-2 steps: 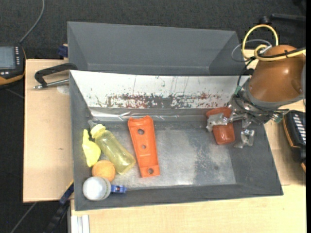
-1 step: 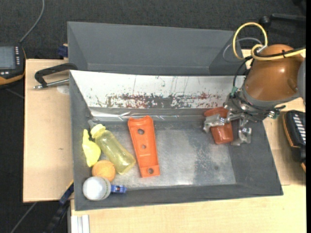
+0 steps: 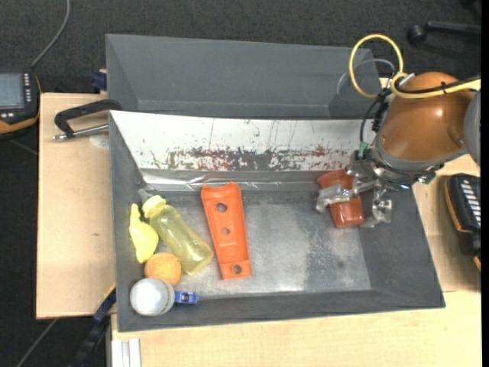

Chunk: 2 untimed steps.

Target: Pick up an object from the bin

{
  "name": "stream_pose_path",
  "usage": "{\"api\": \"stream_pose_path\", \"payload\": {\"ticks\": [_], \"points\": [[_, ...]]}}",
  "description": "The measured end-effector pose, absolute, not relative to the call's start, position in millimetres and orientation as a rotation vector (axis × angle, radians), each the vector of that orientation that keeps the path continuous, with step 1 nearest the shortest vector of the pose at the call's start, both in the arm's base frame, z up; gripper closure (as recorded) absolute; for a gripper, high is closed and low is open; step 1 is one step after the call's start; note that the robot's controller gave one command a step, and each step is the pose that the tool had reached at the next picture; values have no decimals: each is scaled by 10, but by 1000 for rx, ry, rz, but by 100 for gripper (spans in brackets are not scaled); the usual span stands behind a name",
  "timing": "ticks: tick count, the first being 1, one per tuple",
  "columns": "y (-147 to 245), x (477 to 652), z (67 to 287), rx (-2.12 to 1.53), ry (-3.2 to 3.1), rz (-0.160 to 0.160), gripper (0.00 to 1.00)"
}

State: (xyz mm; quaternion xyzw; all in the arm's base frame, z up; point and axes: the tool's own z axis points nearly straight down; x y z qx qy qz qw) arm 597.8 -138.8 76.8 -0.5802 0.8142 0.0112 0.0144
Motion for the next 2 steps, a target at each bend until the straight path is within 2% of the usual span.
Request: {"api": "stream_pose_path", "payload": {"ticks": [1,2], "points": [[-1405,5911,731,-2105,2284,35,0],[-1287,6003,712,-2308,2074,23,100]]}}
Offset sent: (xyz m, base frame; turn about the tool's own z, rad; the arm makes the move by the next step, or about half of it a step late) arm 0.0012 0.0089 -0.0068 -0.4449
